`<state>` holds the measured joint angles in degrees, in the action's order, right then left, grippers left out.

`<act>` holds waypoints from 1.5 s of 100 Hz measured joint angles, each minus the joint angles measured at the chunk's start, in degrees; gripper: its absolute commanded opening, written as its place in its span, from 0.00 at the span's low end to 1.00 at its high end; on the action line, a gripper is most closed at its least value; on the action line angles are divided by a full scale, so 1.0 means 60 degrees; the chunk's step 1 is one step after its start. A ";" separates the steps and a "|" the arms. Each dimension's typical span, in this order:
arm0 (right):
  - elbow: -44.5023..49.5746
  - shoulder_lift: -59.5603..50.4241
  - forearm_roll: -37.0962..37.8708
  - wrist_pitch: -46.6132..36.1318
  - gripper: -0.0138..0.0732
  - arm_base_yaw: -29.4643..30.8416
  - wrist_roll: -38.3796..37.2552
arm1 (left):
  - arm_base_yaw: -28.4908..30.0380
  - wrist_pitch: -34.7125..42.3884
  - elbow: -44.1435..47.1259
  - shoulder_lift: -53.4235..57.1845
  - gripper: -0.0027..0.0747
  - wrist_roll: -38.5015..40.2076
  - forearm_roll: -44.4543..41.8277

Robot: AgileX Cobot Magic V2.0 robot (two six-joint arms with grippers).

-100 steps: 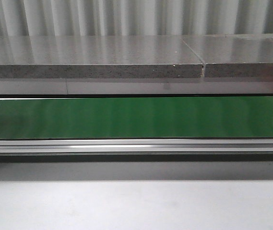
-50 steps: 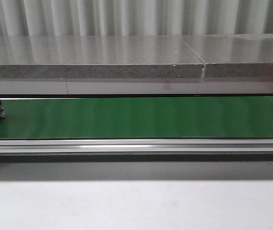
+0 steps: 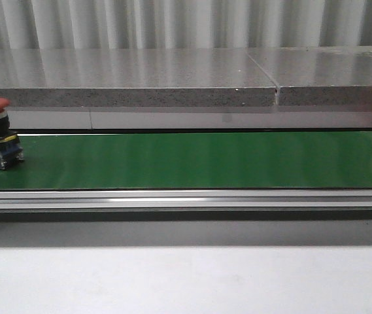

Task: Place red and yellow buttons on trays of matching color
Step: 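Move the left gripper over a yellow push-button on the table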

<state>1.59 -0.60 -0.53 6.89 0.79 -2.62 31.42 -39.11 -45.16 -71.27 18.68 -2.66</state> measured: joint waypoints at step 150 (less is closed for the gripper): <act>0.0000 0.0000 0.0000 0.0000 0.08 0.0000 0.0000 | 0.0345 0.1510 -0.0938 -0.3799 0.66 0.1167 -0.0998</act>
<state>1.59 -0.60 -0.53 6.89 0.79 -2.62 33.49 -30.05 -50.79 -94.06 25.68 -8.65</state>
